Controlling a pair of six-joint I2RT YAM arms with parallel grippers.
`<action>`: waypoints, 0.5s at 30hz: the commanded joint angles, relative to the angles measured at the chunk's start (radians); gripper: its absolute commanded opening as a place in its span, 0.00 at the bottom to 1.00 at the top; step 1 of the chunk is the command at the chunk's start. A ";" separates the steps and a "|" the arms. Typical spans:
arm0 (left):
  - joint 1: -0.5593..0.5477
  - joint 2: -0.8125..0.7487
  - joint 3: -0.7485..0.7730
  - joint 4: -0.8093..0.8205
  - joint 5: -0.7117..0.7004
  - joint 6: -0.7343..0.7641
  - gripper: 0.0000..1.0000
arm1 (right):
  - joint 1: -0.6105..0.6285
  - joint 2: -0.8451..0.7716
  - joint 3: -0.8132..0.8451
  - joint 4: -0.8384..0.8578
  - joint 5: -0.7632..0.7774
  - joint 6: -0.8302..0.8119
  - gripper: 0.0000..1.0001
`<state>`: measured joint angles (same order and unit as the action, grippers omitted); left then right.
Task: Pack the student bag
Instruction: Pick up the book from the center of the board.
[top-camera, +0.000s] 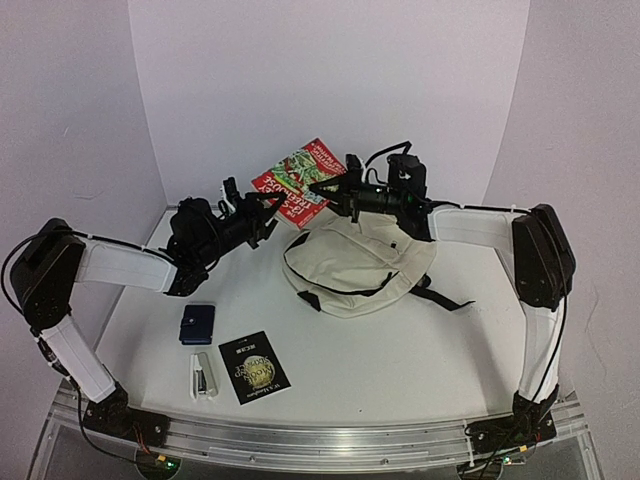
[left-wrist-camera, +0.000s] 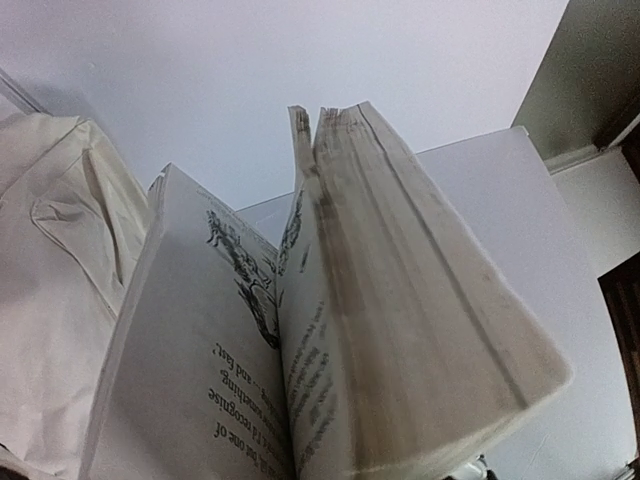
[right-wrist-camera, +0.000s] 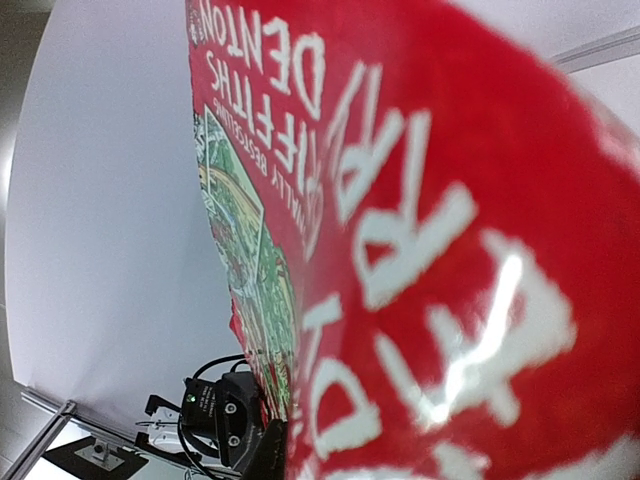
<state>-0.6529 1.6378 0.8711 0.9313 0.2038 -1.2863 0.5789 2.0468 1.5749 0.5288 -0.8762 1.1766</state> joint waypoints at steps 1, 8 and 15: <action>-0.002 0.008 0.035 0.108 -0.010 -0.004 0.27 | 0.014 -0.070 -0.003 0.073 -0.028 -0.030 0.23; -0.001 -0.142 -0.013 -0.113 -0.020 0.098 0.00 | -0.007 -0.101 -0.041 -0.009 -0.036 -0.115 0.83; -0.001 -0.296 -0.068 -0.334 0.129 0.222 0.00 | -0.038 -0.126 -0.070 -0.258 -0.049 -0.327 0.98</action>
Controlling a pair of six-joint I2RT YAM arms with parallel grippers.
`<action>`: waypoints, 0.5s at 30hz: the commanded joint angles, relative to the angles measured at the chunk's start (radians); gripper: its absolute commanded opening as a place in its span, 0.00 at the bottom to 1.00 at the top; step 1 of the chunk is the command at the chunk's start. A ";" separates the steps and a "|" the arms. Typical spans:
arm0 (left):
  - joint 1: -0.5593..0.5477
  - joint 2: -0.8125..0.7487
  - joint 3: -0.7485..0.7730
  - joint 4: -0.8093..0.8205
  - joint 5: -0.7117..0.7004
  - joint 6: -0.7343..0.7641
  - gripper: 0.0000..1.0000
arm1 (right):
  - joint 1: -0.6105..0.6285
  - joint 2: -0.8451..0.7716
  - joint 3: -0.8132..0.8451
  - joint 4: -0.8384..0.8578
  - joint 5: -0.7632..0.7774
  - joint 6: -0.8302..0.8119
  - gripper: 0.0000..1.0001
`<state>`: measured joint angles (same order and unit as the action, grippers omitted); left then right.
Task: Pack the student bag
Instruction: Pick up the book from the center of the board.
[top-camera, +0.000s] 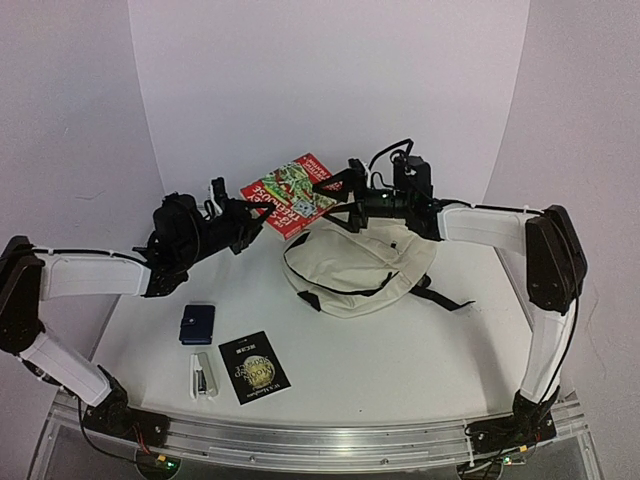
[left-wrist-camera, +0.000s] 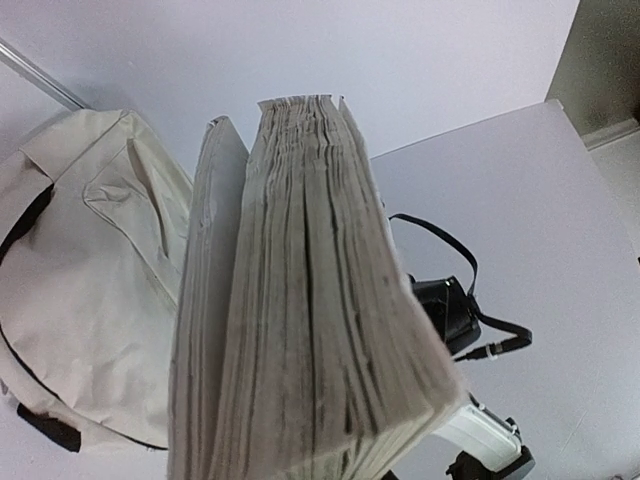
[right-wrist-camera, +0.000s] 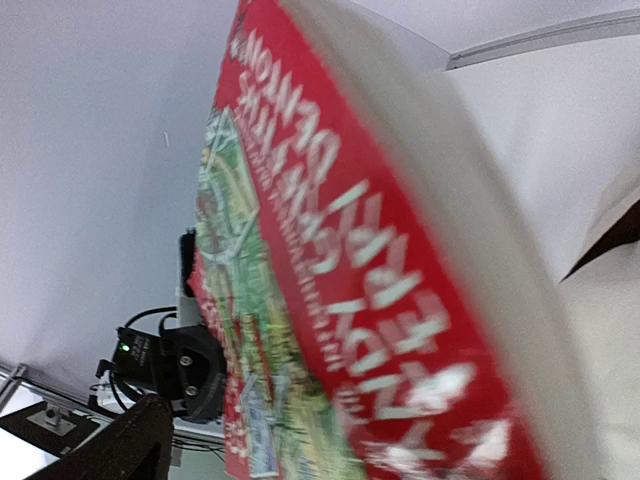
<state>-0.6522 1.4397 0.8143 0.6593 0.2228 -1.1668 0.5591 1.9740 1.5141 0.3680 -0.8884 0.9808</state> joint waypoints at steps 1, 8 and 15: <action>-0.002 -0.112 -0.015 -0.081 0.137 0.112 0.00 | -0.018 -0.047 -0.009 -0.097 -0.075 -0.131 0.98; -0.002 -0.226 -0.011 -0.312 0.286 0.178 0.00 | -0.019 -0.068 -0.021 -0.064 -0.276 -0.150 0.98; -0.001 -0.280 0.008 -0.533 0.223 0.193 0.00 | -0.018 -0.082 -0.027 0.051 -0.297 -0.073 0.38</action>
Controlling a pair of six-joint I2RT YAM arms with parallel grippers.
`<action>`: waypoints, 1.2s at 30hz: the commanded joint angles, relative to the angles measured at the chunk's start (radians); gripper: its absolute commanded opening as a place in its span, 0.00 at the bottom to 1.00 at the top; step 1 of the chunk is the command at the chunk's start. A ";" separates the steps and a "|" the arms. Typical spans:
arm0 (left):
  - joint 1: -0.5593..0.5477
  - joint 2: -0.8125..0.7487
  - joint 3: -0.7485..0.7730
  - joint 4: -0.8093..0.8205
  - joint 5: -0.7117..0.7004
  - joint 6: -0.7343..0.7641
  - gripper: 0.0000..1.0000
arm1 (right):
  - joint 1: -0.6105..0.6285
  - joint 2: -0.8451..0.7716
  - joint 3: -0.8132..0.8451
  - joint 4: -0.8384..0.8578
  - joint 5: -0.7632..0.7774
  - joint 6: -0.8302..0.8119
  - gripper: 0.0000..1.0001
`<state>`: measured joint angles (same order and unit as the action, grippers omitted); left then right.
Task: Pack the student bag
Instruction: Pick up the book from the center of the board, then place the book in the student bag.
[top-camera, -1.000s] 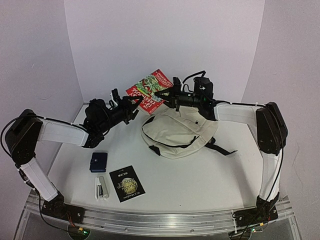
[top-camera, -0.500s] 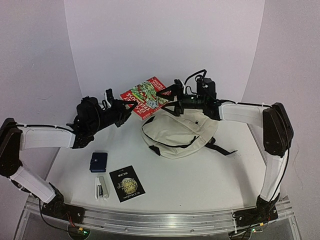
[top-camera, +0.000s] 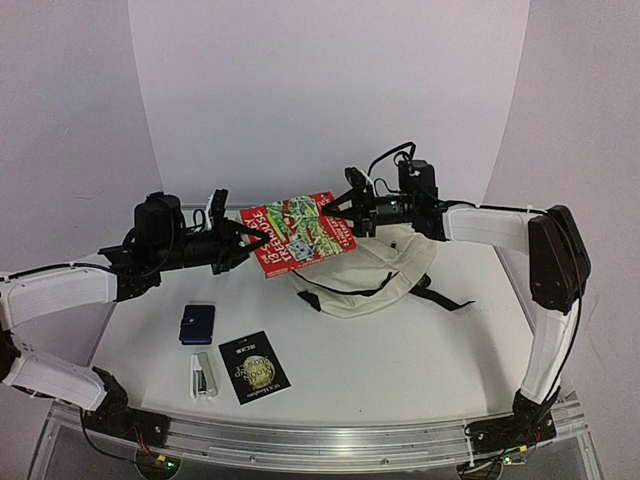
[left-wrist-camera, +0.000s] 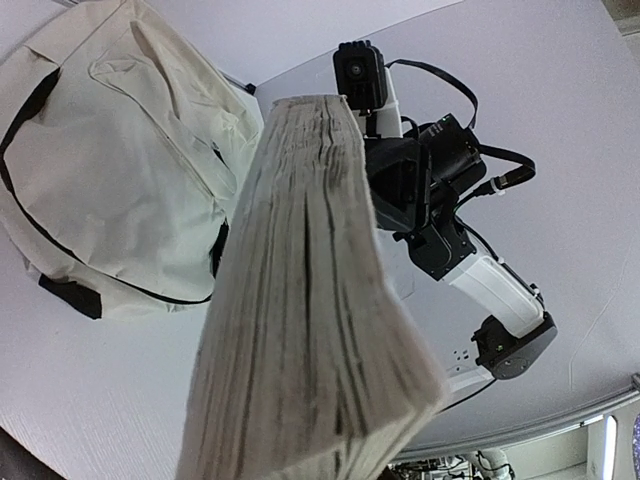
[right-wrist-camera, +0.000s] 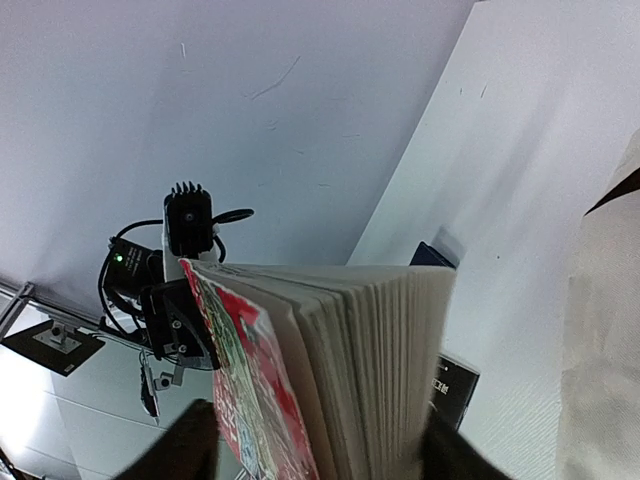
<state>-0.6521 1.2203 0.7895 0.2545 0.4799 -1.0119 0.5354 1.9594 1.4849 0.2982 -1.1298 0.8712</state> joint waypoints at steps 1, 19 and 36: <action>-0.001 -0.072 0.039 -0.192 -0.087 0.039 0.00 | 0.006 -0.071 0.003 0.121 -0.050 0.031 0.33; -0.001 -0.311 -0.037 -0.445 -0.477 -0.028 0.00 | 0.055 0.005 0.235 -0.835 0.610 -0.897 0.61; -0.001 -0.446 -0.145 -0.414 -0.639 -0.148 0.00 | 0.333 0.223 0.395 -0.928 1.273 -1.295 0.76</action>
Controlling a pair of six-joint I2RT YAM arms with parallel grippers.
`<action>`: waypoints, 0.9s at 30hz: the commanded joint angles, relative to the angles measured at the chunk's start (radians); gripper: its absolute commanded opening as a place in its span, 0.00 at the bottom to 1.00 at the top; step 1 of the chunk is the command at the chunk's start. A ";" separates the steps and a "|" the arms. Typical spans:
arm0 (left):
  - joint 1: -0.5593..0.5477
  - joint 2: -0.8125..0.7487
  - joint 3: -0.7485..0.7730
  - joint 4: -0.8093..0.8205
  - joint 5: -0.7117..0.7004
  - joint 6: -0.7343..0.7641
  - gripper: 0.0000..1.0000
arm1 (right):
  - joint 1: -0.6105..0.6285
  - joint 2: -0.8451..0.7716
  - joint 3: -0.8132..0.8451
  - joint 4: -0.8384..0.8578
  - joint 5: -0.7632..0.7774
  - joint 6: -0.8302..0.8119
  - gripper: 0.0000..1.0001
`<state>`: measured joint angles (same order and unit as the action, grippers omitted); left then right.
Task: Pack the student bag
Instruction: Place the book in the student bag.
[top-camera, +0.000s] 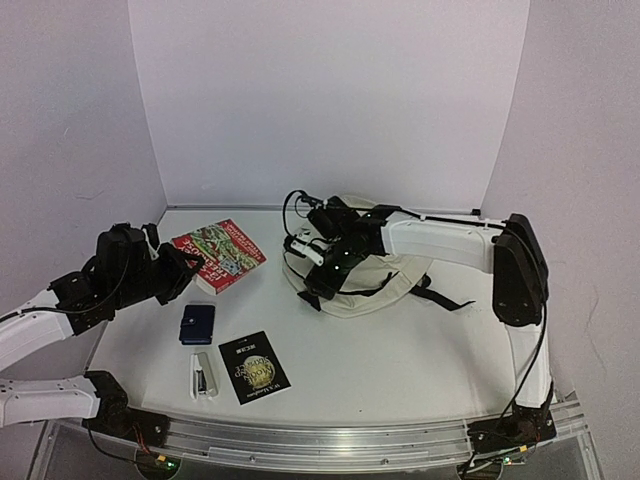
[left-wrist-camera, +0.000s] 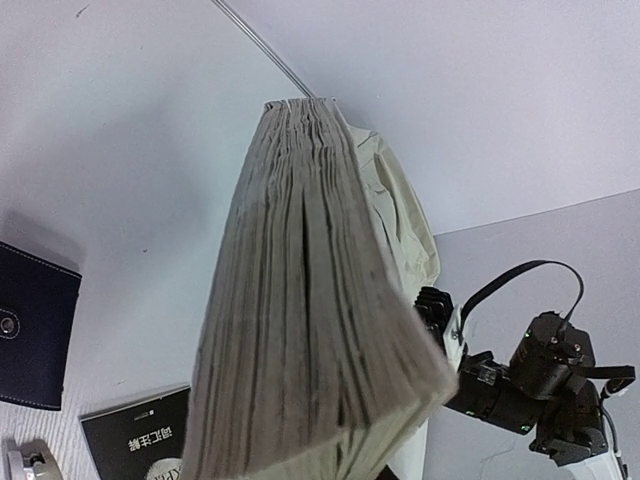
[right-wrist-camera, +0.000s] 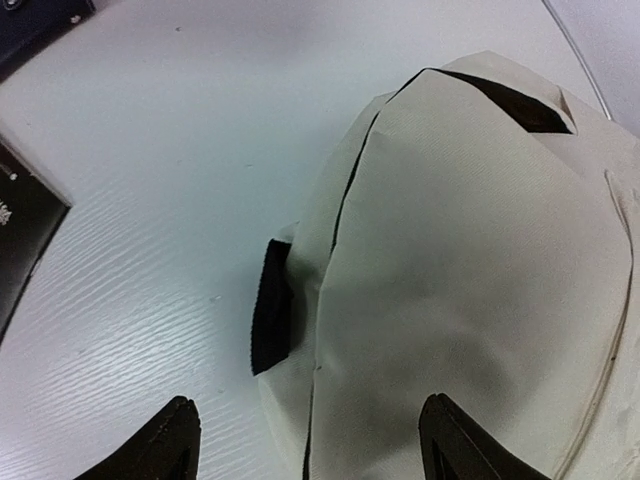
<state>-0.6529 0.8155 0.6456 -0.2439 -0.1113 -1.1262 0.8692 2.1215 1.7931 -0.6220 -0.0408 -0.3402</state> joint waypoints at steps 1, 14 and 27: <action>-0.001 -0.048 -0.005 0.084 -0.051 -0.039 0.00 | 0.003 0.085 0.107 -0.008 0.215 -0.091 0.76; -0.001 -0.068 -0.046 0.092 -0.046 -0.064 0.00 | 0.004 0.102 0.202 -0.007 0.332 -0.091 0.55; -0.001 0.010 -0.159 0.351 0.041 -0.081 0.00 | -0.018 0.045 0.255 -0.007 0.313 -0.074 0.19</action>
<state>-0.6525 0.8150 0.4964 -0.1034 -0.1081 -1.2060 0.8625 2.2636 2.0029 -0.6440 0.2677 -0.4315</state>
